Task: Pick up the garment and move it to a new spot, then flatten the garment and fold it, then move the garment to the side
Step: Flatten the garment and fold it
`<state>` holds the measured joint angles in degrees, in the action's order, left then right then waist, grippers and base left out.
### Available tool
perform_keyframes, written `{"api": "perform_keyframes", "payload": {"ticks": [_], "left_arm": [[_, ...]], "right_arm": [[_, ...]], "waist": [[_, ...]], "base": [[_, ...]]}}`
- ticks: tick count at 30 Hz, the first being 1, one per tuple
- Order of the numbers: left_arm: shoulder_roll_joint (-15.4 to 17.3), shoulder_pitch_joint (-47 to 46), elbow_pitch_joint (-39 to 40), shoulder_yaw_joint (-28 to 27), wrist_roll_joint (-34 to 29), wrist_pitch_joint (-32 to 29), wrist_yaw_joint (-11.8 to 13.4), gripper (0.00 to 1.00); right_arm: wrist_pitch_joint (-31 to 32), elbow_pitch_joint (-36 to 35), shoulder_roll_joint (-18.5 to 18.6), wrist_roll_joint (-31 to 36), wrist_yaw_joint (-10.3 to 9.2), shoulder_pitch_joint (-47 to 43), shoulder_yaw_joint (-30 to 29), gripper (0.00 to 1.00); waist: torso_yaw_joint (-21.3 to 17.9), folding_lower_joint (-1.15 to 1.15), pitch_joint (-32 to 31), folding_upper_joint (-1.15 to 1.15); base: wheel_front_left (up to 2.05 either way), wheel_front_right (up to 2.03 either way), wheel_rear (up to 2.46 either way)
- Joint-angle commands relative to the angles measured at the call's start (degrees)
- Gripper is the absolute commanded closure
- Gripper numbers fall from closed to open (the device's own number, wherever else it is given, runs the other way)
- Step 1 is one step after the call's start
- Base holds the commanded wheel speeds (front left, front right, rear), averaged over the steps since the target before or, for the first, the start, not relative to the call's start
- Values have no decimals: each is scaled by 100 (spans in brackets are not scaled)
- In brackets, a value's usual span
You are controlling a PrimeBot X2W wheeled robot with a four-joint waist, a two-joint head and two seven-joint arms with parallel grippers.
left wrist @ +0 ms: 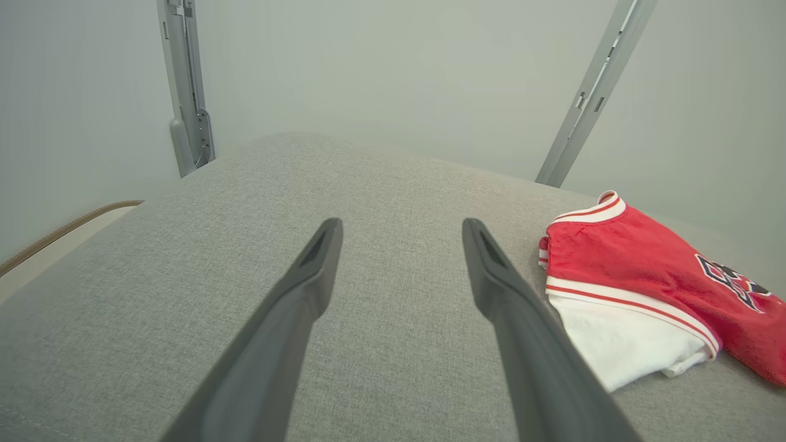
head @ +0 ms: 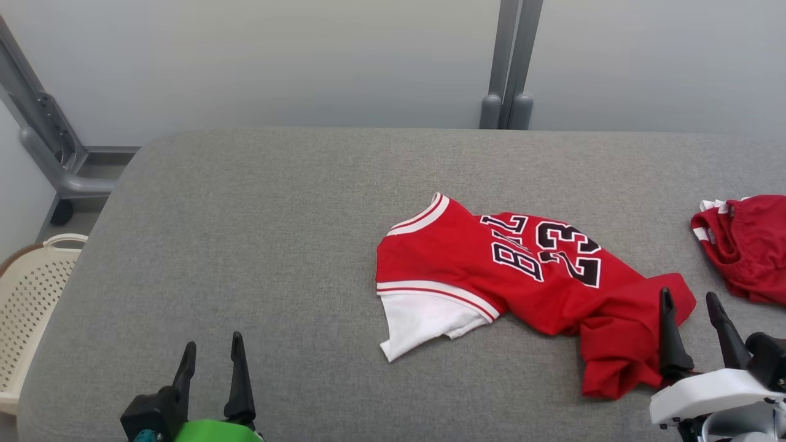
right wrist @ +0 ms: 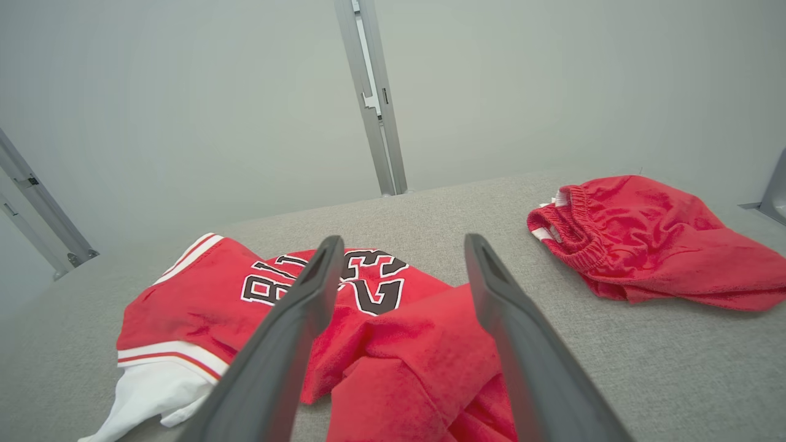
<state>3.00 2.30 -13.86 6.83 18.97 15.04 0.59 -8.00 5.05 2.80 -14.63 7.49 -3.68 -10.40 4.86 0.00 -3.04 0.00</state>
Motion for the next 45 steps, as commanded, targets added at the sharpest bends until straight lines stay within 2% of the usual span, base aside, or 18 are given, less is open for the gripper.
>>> {"api": "perform_keyframes", "payload": {"ticks": [1, 6, 16, 23, 38, 45], "left_arm": [[57, 113, -52, -63, 62, 10, 50, 0], [173, 259, -179, -143, 101, -115, 113, 0], [308, 449, -167, -110, 48, -116, 172, 0], [519, 444, -47, 239, -255, -93, -27, 0], [530, 304, -79, 361, -224, -58, -84, 0], [551, -34, -304, 848, -424, -345, -394, 0]], "right_arm": [[-135, 110, 19, 93, -1, 88, 30, 0], [-476, 514, 20, 663, -1, 180, 289, 0], [-628, 798, 19, 911, -1, 191, 450, 0], [-636, 726, 19, 1177, -1, 101, 480, 0], [-513, 646, 19, 1202, -1, 95, 573, 0], [-359, 589, 20, 1314, -1, 111, 432, 0]], "waist": [[-42, 0, -46, 0], [-94, 0, -150, 0], [-164, 0, -204, 0], [-162, 0, -202, 0], [-202, 0, -129, 0], [-273, 0, -18, 0]], "base": [[0, 0, 0], [0, 0, 0], [0, 0, 0], [0, 0, 0], [0, 0, 0], [0, 0, 0]]}}
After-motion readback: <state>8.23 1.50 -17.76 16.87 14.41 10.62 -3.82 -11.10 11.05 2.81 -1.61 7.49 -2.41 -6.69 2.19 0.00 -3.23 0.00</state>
